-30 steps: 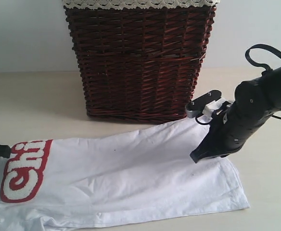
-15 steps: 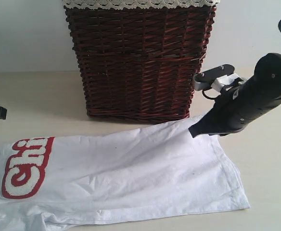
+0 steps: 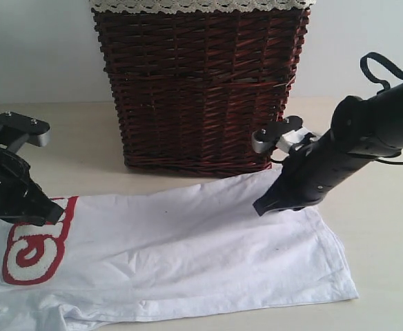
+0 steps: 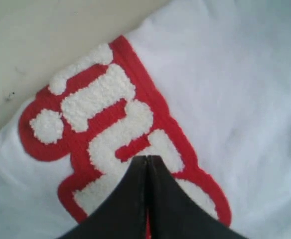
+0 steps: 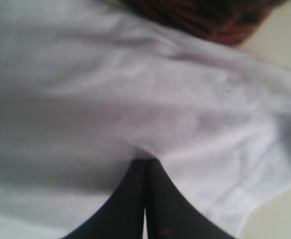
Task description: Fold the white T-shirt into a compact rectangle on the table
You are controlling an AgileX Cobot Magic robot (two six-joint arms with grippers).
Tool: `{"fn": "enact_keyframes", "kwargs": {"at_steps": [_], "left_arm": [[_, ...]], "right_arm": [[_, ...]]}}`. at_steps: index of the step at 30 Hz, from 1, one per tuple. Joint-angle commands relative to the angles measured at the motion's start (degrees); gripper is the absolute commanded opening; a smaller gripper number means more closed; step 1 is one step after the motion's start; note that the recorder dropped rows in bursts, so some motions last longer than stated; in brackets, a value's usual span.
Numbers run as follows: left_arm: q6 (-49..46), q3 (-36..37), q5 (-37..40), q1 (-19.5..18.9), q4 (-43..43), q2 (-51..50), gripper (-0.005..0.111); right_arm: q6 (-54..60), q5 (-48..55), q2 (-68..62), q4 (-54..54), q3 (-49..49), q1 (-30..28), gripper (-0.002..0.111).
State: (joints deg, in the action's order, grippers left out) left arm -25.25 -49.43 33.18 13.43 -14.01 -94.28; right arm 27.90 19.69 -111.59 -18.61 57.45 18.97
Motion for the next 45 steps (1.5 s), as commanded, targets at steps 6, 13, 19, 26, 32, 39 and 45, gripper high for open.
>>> {"fn": "enact_keyframes", "kwargs": {"at_steps": [6,13,19,26,32,39,45], "left_arm": [[-0.9,-0.1,-2.5,0.3,-0.3,-0.1,0.0],[-1.4,-0.1,-1.6,0.3,-0.3,0.4,0.0],[-5.6,-0.1,4.2,0.4,-0.7,5.2,0.0],[-12.3,0.0,20.1,6.9,-9.0,12.9,0.0],[-2.5,4.2,23.2,24.2,-3.6,19.3,0.0],[8.5,7.3,23.0,36.7,-3.0,19.7,0.02],[10.9,12.8,16.6,42.6,-2.9,19.4,0.046]], "right_arm": [[-9.7,2.3,-3.2,9.5,0.5,-5.4,0.0],[-14.2,4.0,-3.2,11.8,0.5,-9.0,0.0],[-14.7,4.1,-3.0,11.1,0.5,-9.0,0.0],[-14.3,4.0,-3.0,10.2,0.5,-9.0,0.0],[-14.3,3.3,-3.0,9.6,0.5,-9.0,0.0],[-14.0,3.3,-3.0,8.7,0.5,-9.0,0.0],[-14.0,3.4,-3.0,8.7,0.5,-9.0,0.0]]}}
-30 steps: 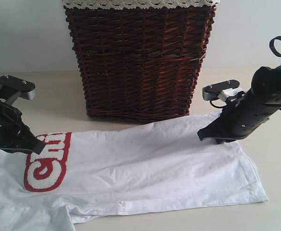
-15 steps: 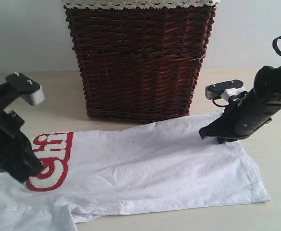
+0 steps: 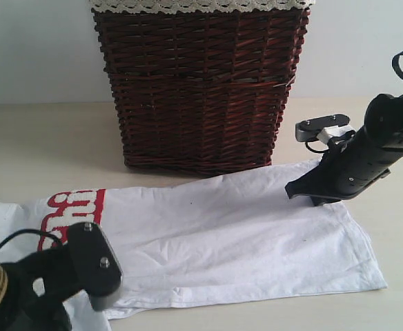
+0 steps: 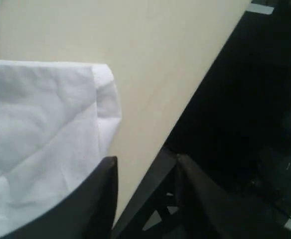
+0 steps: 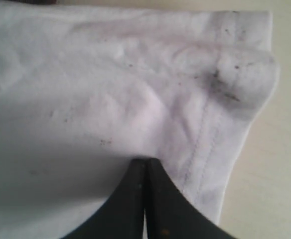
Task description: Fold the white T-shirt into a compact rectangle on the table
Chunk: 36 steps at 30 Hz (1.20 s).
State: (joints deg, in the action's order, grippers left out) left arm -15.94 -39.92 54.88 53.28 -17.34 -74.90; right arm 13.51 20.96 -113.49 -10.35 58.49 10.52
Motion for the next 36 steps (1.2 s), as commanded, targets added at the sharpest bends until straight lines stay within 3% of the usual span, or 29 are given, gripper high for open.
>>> {"fn": "enact_keyframes", "kwargs": {"at_steps": [1,7,14,21,23,25,30,36], "left_arm": [[1.6,4.3,-7.2,3.2,0.4,-0.4,0.049],[3.0,6.3,-12.8,3.3,4.3,-5.7,0.071],[12.3,6.3,-16.4,3.3,17.3,-13.5,0.071],[13.1,6.3,-18.6,3.3,17.3,-18.4,0.071],[13.2,6.3,-18.7,3.3,17.3,-18.8,0.064],[13.2,6.3,-18.0,3.3,17.3,-18.7,0.049],[13.0,6.3,-13.6,3.3,17.3,-18.4,-0.001],[10.3,3.8,-5.9,3.3,17.3,-15.5,0.0]], "right_arm": [[0.4,2.3,-1.1,0.4,-0.6,-0.5,0.0],[0.4,2.6,-1.1,0.4,-0.6,-0.5,0.0],[0.4,2.5,-1.1,0.4,-0.6,-0.5,0.0],[0.7,1.7,-1.1,0.4,-0.6,-0.5,0.0],[0.8,1.7,-1.1,0.4,-0.6,-0.5,0.0],[1.0,1.7,-1.1,0.4,-0.6,-0.5,0.0],[1.4,1.4,-1.1,0.4,-0.6,-0.5,0.0],[1.7,1.4,-1.1,0.4,-0.6,-0.5,0.0]]}}
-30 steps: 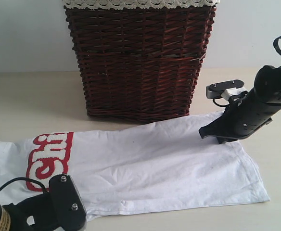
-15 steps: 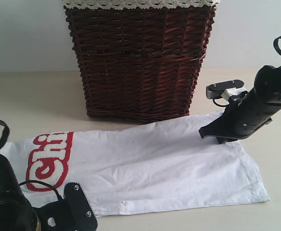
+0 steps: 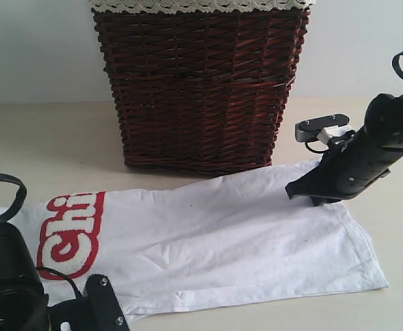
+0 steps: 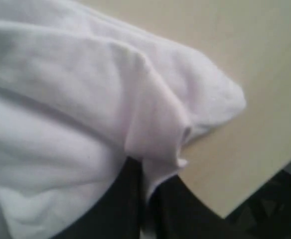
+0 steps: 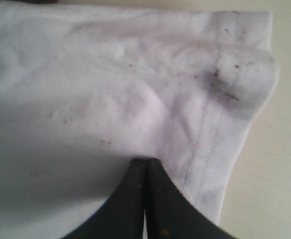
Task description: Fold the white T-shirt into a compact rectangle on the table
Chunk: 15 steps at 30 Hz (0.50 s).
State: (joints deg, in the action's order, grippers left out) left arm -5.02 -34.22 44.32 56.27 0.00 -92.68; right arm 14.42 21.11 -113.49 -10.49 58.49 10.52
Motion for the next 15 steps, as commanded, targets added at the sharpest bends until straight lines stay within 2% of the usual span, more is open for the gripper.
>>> {"fn": "enact_keyframes", "kwargs": {"at_steps": [1,5,9,10,12,15], "left_arm": [[-1.2,-2.5,5.0,0.3,0.0,3.1,0.0],[-5.1,-5.3,7.2,0.3,1.7,5.8,0.0],[-6.9,-9.0,14.4,0.3,9.4,6.2,0.0],[-6.9,-9.4,16.1,0.3,14.8,6.2,0.0],[-6.6,-9.7,14.5,0.3,23.8,6.2,0.0],[-7.0,-9.7,6.3,0.3,31.2,6.2,0.0]], "right_arm": [[0.8,1.3,-1.1,0.6,-0.6,-0.5,0.0],[0.8,1.3,-1.1,0.6,-0.6,-0.5,0.0],[0.8,1.4,-1.1,0.6,-0.6,-0.5,0.0],[0.8,1.4,-1.1,0.6,-0.6,-0.5,0.0],[0.8,1.4,-1.1,0.6,-0.6,-0.5,0.0],[0.8,1.4,-1.1,0.6,-0.6,-0.5,0.0]]}}
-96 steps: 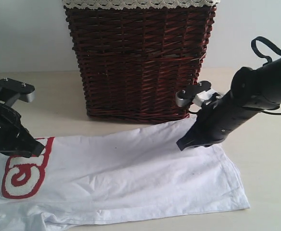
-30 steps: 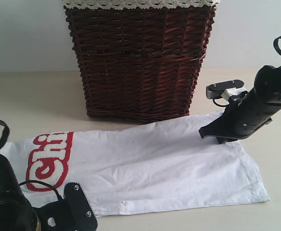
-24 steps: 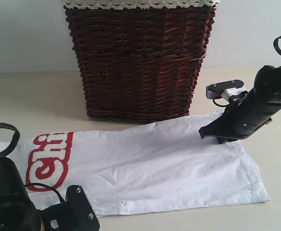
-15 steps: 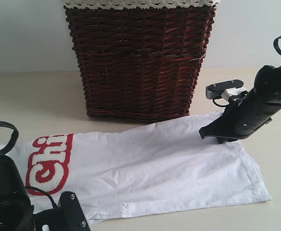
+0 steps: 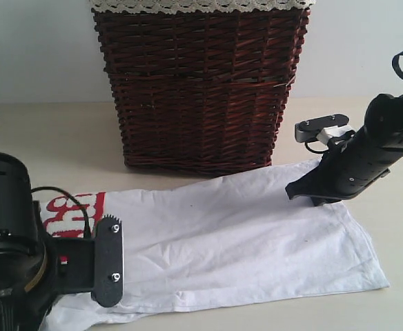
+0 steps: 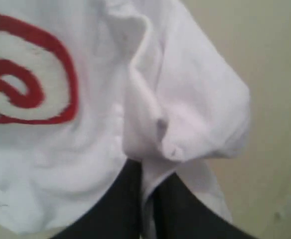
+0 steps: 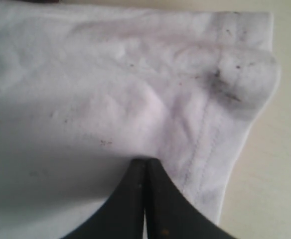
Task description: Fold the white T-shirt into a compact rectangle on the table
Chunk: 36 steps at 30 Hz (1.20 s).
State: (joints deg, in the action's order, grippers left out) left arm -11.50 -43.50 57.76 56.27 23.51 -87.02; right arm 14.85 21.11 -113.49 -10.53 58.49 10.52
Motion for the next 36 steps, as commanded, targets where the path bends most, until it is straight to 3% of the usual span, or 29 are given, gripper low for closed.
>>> {"fn": "enact_keyframes", "kwargs": {"at_steps": [1,5,9,11,16,18,22,26,30,36], "left_arm": [[-0.5,-0.4,-9.6,0.3,9.6,0.6,0.0],[-0.5,-0.4,-18.6,0.3,20.1,0.3,0.0],[-0.5,-0.4,-20.3,0.1,21.2,0.3,0.001],[-0.5,-0.4,-20.3,-0.3,21.1,0.3,0.009],[0.6,-0.4,-20.5,-2.4,21.4,0.3,0.044],[4.5,-0.4,-20.6,-3.2,24.3,0.3,0.049],[18.1,-0.4,-20.5,-3.7,35.5,0.3,0.048],[23.1,-0.4,-20.4,-3.7,36.8,0.5,0.048],[23.5,-0.4,-17.4,-2.6,28.0,1.4,0.044],[16.3,-0.4,-11.4,0.7,7.0,3.3,0.011]], "right_arm": [[0.4,1.5,-1.1,0.6,-0.6,-0.5,0.0],[0.4,1.6,-1.1,0.6,-0.6,-0.5,0.0],[0.4,1.3,-1.1,0.6,-0.6,-0.5,0.0],[0.4,1.3,-1.1,0.6,-0.6,-0.5,0.0],[0.4,1.5,-1.1,0.6,-0.6,-0.5,0.0],[0.5,1.5,-1.1,0.6,-0.6,-0.5,0.0],[0.5,1.6,-1.1,0.6,-0.6,-0.5,0.0],[0.5,1.6,-1.1,0.6,-0.6,-0.5,0.0],[0.5,1.5,-1.1,0.6,-0.6,-0.5,0.0],[0.5,1.5,-1.1,0.5,-0.6,-0.5,0.0]]}}
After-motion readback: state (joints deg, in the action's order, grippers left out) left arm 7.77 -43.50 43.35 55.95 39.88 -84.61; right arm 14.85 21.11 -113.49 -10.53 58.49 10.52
